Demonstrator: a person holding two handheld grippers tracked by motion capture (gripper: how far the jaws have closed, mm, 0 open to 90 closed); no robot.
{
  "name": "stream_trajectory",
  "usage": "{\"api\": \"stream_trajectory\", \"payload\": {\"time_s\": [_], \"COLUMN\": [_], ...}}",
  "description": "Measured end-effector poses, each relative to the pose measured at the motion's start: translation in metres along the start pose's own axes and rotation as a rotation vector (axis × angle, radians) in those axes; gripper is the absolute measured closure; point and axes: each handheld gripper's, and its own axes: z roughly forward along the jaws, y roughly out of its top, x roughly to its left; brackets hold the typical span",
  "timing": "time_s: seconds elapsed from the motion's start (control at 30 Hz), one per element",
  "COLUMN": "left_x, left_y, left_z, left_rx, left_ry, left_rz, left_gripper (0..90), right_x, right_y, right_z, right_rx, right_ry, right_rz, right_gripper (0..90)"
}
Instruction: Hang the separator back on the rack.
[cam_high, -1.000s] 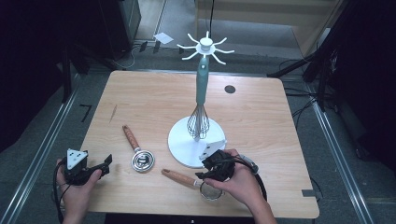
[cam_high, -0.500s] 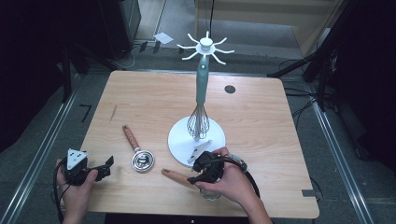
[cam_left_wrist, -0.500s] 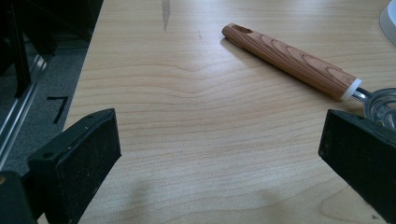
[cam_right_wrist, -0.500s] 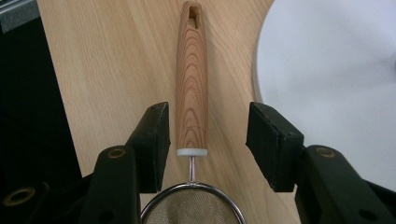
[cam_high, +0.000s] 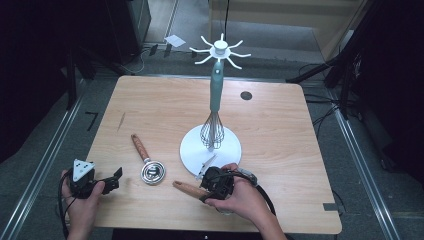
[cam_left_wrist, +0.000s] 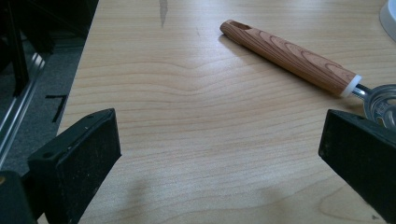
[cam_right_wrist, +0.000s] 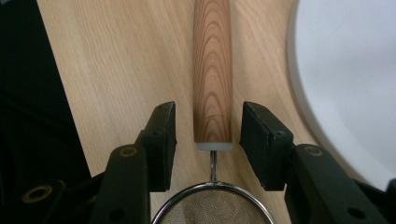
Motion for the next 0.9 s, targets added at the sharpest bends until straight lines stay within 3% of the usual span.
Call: {"api": "stream_trajectory", "payload": {"time_s": [0.17,0.4,0.5,0.57,0.63,0.73,0.9], "left_x": [0.0,0.0,0.0,0.001,0.001,0.001,0.001], "left_y": [0.0,0.0,0.0,0.0,0.0,0.0,0.0], "left_z": [0.0,0.0,0.0,0.0,0.0,0.0,0.001], "left_rx": [0.002,0.004,0.006,0.005,0.007,0.007,0.009], "left_ry": [-0.001,-0.003,-0.002,-0.004,-0.005,-0.005,-0.005], "left_rz": [-0.003,-0.002,-0.005,-0.007,-0.008,-0.011,-0.009], "left_gripper": [0.0,0.0,0.0,0.0,0.0,0.0,0.0], "right_x": [-0.001,0.002,0.004,0.007,0.011,0.013,0.011], "right_y": [-0.001,-0.002,-0.002,-0.003,-0.004,-0.007,-0.012], "right_z": [0.007,0.014,0.014,0.014,0.015,0.014,0.004], "right_rx": [0.041,0.072,0.072,0.066,0.049,0.024,-0.038], "right_ry": [-0.005,-0.036,-0.059,-0.075,-0.115,-0.147,-0.136], "right_rz": [0.022,0.016,0.008,0.014,-0.024,-0.021,-0.008], "right_gripper": [59.7,62.7,70.3,71.4,71.6,71.8,71.8]}}
